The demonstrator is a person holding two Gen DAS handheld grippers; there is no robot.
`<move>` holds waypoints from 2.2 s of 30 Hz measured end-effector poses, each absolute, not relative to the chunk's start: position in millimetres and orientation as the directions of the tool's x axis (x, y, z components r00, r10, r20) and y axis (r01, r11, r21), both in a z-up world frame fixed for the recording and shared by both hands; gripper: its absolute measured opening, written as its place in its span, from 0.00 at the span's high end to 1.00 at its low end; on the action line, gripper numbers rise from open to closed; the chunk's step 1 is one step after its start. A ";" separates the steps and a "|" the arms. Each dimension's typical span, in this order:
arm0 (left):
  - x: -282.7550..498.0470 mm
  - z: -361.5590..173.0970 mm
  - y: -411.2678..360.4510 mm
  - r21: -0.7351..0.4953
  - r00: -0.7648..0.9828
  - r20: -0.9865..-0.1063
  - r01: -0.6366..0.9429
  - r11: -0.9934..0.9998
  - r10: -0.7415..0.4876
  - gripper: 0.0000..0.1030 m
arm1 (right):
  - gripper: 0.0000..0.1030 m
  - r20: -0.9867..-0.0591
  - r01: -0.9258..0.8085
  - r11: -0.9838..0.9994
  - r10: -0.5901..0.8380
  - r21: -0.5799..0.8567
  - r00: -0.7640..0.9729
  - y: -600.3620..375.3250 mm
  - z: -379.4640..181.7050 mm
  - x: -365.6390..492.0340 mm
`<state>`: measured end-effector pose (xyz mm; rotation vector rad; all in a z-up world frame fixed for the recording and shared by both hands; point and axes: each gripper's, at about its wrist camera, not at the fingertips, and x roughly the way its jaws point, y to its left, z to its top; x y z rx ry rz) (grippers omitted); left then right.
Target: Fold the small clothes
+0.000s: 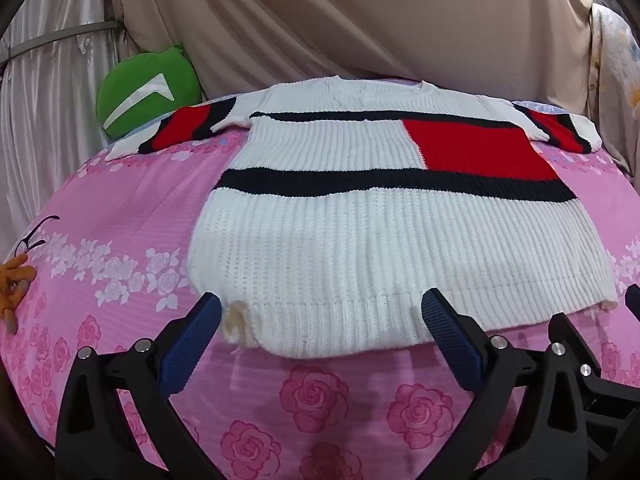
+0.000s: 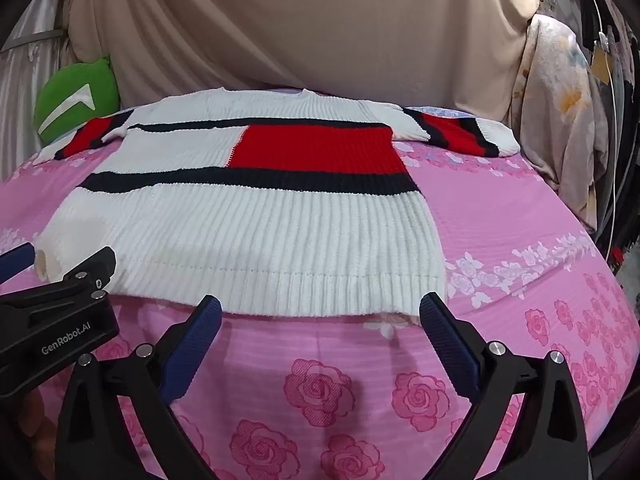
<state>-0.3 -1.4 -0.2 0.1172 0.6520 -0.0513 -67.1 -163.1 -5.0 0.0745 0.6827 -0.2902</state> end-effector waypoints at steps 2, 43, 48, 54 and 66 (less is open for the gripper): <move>2.1 -0.5 1.0 0.068 0.784 -0.621 0.082 0.994 -0.022 0.05 | 0.05 -0.647 0.294 0.956 -0.215 0.014 0.731 -172.4 -3.0 -69.8; 2.1 -5.5 -2.9 0.119 0.785 -0.619 0.074 0.990 0.015 0.05 | 0.05 -0.662 0.293 0.956 -0.217 0.004 0.717 -167.6 -11.8 -63.5; 2.1 -5.5 -3.0 0.119 0.785 -0.619 0.075 0.990 0.015 0.05 | 0.05 -0.663 0.293 0.956 -0.216 0.005 0.717 -167.8 -12.0 -63.4; 2.2 -5.4 -3.1 0.120 0.785 -0.619 0.074 0.990 0.016 0.05 | 0.05 -0.663 0.292 0.956 -0.215 0.006 0.717 -167.4 -12.3 -63.6; 2.6 -5.0 -2.0 0.122 0.785 -0.619 0.074 0.990 0.018 0.05 | 0.05 -0.663 0.293 0.956 -0.214 0.007 0.717 -168.0 -12.0 -63.6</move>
